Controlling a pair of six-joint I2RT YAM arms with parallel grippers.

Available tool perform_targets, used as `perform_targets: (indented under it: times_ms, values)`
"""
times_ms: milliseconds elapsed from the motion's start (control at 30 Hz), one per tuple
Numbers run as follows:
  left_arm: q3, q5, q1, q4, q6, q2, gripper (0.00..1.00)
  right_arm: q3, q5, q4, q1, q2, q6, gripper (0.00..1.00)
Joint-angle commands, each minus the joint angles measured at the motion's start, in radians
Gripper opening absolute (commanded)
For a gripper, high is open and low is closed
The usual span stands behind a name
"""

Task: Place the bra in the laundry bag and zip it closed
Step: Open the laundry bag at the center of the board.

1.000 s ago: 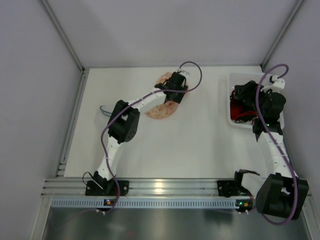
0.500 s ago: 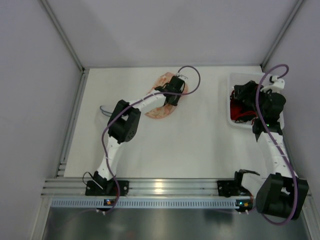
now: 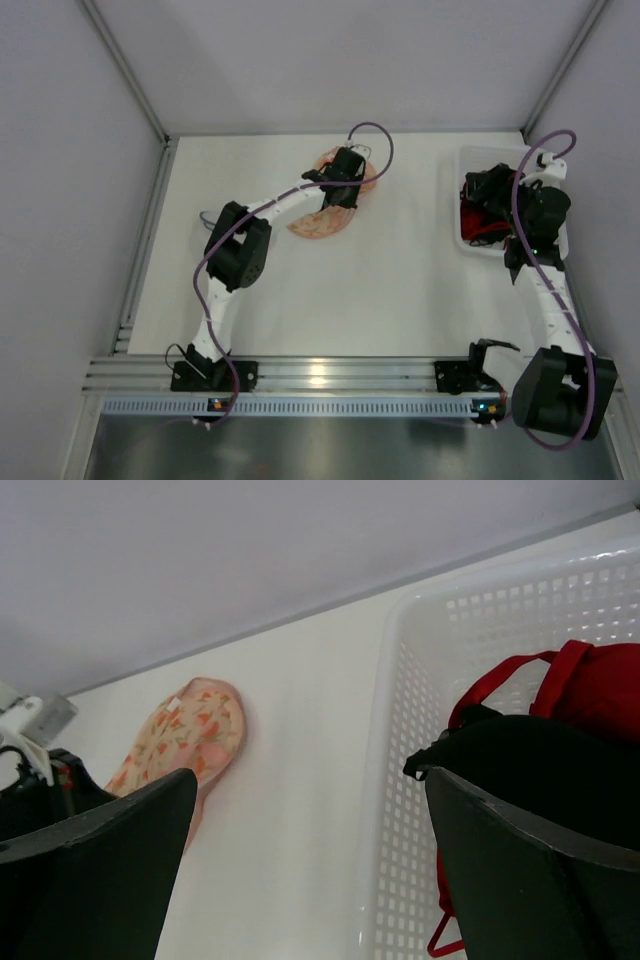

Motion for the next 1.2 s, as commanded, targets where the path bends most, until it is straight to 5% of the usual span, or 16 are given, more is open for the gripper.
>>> perform_targets:
  times_ms: [0,267,367,467,800,1167]
  values:
    - [-0.005,0.099,-0.012,0.068,-0.146,-0.182,0.0,-0.008,-0.047,0.038,0.006,-0.025,0.021,0.99]
    - [-0.107,0.134,-0.038,0.135,-0.316,-0.372,0.0,-0.013,-0.069,0.022,0.017,-0.053,0.016,0.99]
    - [-0.159,0.029,-0.036,0.172,-0.31,-0.457,0.0,-0.007,-0.084,0.02,0.022,-0.058,0.013,0.99]
    - [-0.247,-0.076,-0.032,0.229,-0.252,-0.533,0.0,-0.011,-0.093,0.02,0.032,-0.051,-0.001,0.99]
    - [-0.662,-0.025,0.06,0.419,-0.258,-0.662,0.0,0.024,-0.08,-0.031,0.046,0.008,-0.053,1.0]
    - [-0.681,-0.148,0.114,0.332,-0.177,-0.753,0.0,0.039,-0.017,-0.067,0.065,0.031,-0.093,0.99]
